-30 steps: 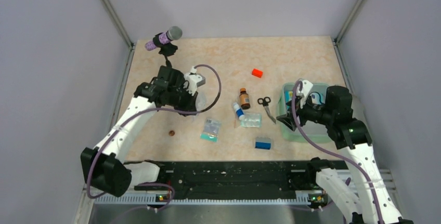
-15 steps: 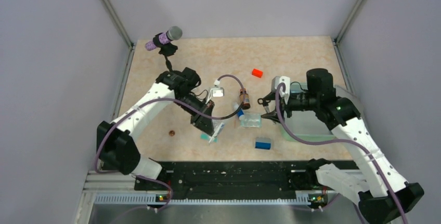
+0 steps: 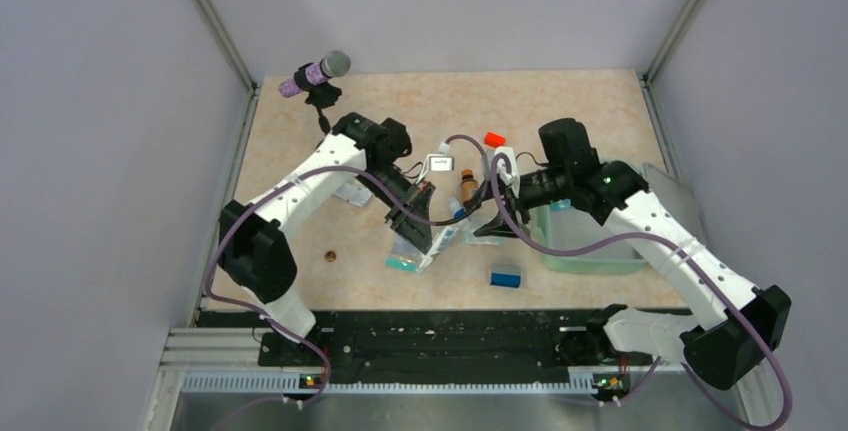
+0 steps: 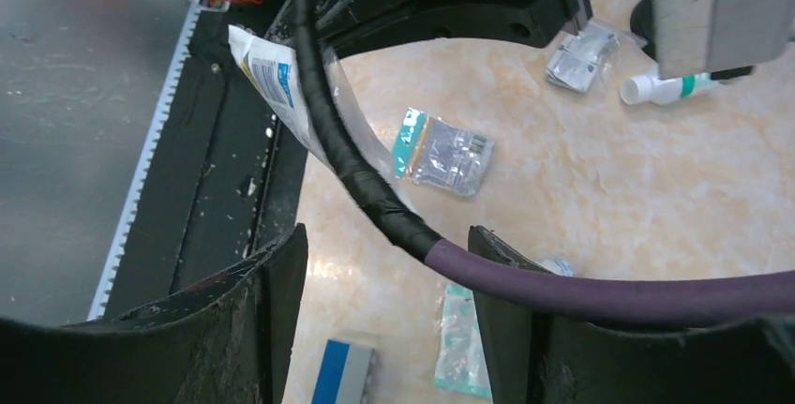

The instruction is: Organize the medicine kit

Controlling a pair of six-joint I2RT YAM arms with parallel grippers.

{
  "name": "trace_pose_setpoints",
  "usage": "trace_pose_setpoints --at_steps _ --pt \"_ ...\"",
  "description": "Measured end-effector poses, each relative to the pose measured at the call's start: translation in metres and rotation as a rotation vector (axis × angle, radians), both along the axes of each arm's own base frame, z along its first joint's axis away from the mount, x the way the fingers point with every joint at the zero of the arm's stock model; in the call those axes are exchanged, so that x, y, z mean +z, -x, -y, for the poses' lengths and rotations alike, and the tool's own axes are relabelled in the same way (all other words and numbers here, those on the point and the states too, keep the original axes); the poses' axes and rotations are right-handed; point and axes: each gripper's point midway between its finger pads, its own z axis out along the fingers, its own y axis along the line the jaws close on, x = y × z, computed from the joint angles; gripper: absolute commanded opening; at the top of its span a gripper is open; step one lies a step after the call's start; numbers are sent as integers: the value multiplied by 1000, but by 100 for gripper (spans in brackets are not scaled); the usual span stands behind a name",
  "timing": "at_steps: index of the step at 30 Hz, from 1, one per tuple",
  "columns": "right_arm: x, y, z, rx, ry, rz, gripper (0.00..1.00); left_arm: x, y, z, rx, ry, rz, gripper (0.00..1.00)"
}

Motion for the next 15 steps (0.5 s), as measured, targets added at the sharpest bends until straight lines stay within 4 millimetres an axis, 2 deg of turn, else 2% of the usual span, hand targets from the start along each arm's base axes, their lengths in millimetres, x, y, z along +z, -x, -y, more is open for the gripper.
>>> trace_pose_setpoints --at_steps 8,10,14,15 --pt "9 7 -16 46 -85 -119 60 17 -4 12 12 79 -55 0" --pt "9 6 -19 50 -95 -144 52 19 -6 14 15 94 -73 0" --pt "8 5 -24 54 -109 -180 27 23 -9 19 20 117 -94 0" --pt "6 5 -24 52 -107 -187 20 23 -10 19 20 121 -94 4"
